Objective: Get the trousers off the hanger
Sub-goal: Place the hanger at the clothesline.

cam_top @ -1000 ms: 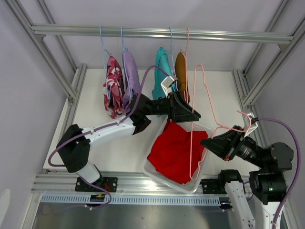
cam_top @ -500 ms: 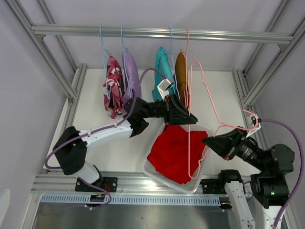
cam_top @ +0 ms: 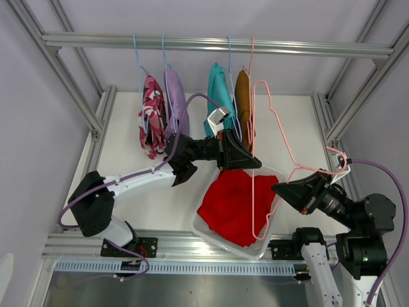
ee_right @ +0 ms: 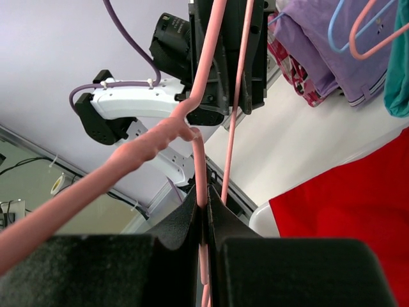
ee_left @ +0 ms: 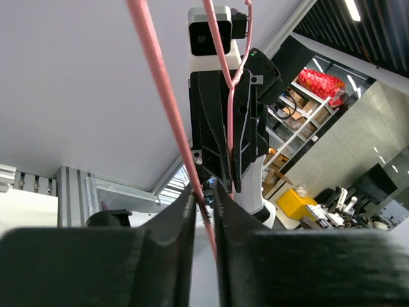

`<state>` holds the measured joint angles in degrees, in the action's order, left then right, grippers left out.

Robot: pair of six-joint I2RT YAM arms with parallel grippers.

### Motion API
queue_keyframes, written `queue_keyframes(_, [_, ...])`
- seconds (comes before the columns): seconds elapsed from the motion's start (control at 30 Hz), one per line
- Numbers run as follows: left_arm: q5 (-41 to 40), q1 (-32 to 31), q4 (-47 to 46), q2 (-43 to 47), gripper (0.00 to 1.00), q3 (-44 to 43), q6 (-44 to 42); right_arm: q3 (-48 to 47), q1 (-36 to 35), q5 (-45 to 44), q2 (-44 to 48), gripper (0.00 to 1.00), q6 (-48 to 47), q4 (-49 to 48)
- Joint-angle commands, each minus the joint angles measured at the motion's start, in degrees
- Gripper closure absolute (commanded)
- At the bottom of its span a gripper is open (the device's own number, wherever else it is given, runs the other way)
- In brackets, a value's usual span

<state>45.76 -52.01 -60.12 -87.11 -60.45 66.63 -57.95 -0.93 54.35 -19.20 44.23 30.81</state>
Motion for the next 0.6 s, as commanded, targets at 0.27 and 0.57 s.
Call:
queue_keyframes(0.27, [0.9, -1.3, -1.2, 0.5, 1.0, -4.9, -0.4, 1.7, 0.4, 1.7, 0.5, 0.97, 1.2, -2.6])
queue_keyframes(0.57, [-1.8, -1.3, 8.6, 6.3, 1.0, -5.0, -5.9, 2.8, 0.4, 1.7, 1.6, 0.81, 0.1, -1.0])
